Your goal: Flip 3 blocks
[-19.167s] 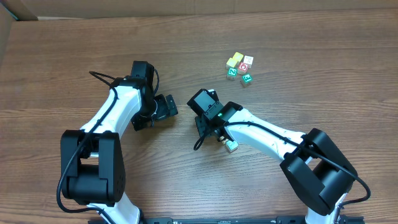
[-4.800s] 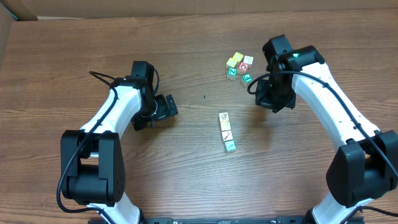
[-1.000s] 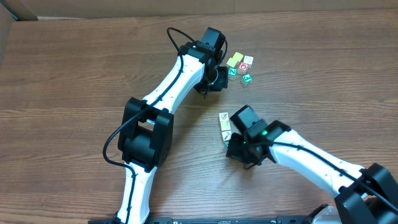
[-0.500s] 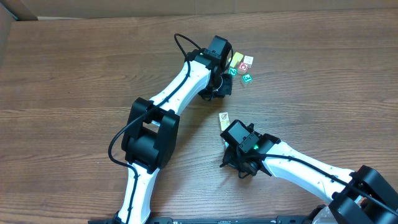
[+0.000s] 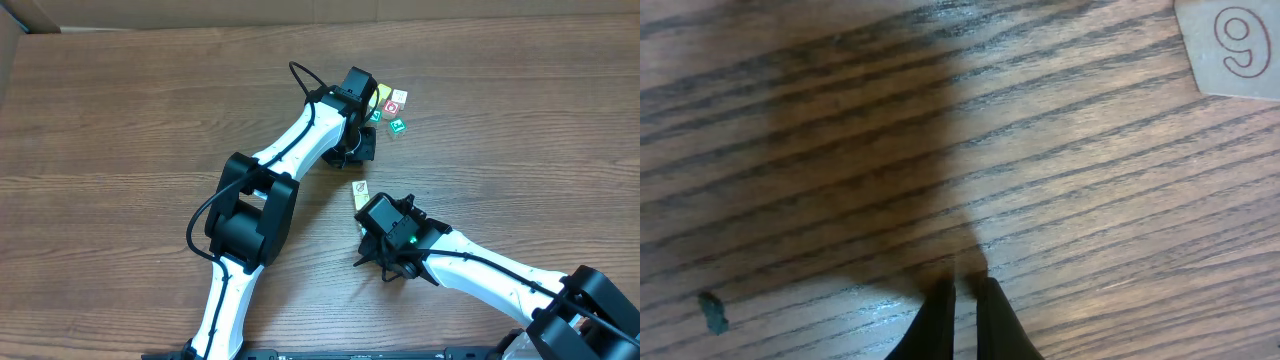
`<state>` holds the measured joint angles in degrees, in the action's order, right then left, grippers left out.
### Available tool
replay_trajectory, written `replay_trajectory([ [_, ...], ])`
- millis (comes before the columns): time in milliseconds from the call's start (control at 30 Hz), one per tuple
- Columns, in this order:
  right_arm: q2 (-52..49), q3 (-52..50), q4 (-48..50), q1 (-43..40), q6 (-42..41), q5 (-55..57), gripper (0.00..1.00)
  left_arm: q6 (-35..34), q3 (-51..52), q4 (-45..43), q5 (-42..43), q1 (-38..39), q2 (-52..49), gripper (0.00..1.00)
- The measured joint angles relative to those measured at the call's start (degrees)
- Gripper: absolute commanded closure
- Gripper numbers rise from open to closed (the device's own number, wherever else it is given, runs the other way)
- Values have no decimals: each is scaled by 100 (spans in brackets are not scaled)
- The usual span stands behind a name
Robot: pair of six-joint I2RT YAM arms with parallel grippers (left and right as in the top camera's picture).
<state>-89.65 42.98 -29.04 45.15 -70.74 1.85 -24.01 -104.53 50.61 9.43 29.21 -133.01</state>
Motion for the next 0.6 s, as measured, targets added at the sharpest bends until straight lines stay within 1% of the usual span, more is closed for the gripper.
replay_trajectory([
  [200, 0, 0, -7, 0, -87, 157, 96, 0, 0, 11, 0, 4, 2, 96],
  [600, 0, 0, 17, 0, -129, 70, 96, 0, -2, 107, 2, 7, 2, 96],
])
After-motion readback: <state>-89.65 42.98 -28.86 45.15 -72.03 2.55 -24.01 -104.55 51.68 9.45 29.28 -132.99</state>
